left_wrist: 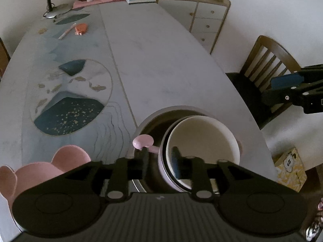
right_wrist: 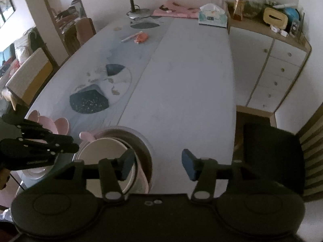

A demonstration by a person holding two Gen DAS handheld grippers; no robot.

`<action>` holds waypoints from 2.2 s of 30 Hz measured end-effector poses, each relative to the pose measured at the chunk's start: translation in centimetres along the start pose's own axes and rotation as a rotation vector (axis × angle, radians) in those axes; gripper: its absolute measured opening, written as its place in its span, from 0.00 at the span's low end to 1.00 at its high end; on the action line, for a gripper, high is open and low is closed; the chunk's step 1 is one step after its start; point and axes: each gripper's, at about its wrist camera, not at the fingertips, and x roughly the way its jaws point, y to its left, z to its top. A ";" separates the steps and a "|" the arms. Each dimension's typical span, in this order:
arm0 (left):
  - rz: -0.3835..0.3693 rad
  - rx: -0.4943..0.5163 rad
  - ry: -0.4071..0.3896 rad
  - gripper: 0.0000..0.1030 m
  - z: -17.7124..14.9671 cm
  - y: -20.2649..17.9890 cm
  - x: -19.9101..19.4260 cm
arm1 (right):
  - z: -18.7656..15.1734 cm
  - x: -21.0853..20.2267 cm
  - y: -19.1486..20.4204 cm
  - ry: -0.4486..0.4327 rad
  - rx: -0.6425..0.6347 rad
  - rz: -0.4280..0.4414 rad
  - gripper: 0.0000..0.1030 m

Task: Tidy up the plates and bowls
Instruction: 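Lower the cream bowl into the pink pot and open both grippers, then grasp the steel bowl rim with both grippers and lift the nested stack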

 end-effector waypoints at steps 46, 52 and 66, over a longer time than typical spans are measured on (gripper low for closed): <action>0.081 -0.493 0.122 0.32 -7.6 0.0 4.8 | 1.7 13.3 -1.9 0.307 -0.266 0.260 0.24; 0.098 -0.482 0.142 0.26 -7.3 -0.8 5.4 | 1.9 13.9 -1.5 0.335 -0.280 0.268 0.17; 0.125 -0.499 0.137 0.22 -7.3 -0.9 5.3 | 1.4 13.7 -0.3 0.333 -0.326 0.234 0.12</action>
